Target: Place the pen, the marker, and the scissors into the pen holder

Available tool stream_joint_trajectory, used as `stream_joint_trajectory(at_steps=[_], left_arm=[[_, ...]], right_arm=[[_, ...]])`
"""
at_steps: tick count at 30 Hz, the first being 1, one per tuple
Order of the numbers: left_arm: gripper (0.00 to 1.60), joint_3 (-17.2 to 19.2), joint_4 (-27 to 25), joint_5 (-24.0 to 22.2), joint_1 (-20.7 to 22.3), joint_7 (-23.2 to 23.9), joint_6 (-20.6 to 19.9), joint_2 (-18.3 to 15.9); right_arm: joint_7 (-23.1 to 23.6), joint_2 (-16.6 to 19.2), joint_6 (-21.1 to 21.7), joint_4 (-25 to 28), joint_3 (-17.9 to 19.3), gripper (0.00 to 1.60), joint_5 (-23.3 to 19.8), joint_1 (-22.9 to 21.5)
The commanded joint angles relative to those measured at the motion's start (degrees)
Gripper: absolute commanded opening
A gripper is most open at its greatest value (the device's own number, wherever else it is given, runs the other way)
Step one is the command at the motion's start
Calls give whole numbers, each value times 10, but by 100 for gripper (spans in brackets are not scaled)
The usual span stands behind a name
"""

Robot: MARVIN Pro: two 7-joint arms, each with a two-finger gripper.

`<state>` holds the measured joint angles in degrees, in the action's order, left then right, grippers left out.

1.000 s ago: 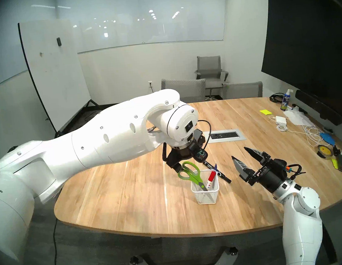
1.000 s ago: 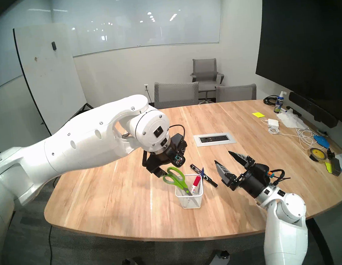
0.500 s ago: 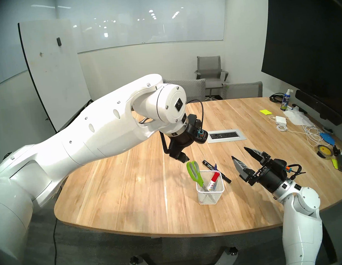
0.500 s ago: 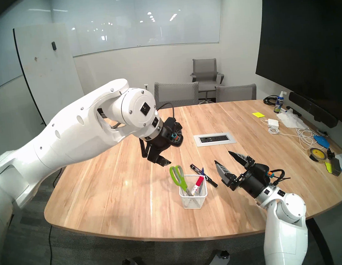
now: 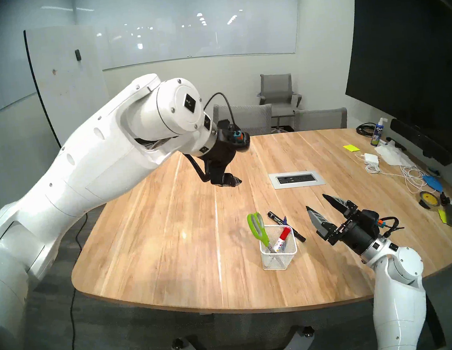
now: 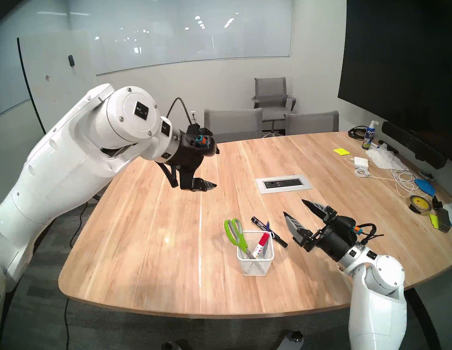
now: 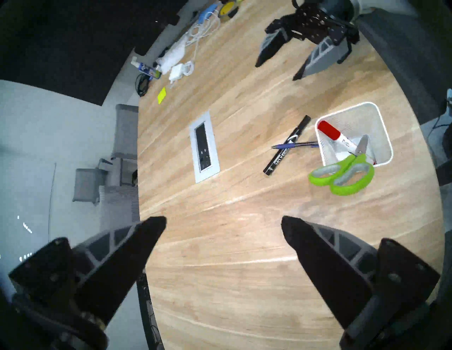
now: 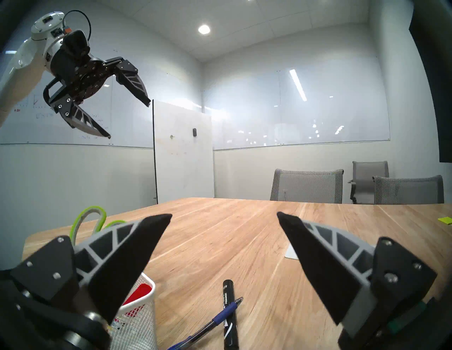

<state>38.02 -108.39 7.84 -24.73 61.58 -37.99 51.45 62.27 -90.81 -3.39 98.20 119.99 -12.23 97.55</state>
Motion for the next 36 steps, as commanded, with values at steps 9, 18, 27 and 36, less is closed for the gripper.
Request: stream_joint_trajectory(at_steps=[9,18,27,36], left_arm=[[160,116,-47,-105,-126,-100,-86,-112],[160,171,-22,-131,-196,-131,-120,-179],[160,203,8,-161,-264,-148,-142,-225],[160,220,26,-193,-321,-161,-156,-250]], right_arm=[[1,0,-1,6,-1,160,-1,-6],[2,0,-1,4,0,160,0,-7],[4,0,-1,1,1,160,1,-7],[5,0,-1,-2,2,160,3,-8]])
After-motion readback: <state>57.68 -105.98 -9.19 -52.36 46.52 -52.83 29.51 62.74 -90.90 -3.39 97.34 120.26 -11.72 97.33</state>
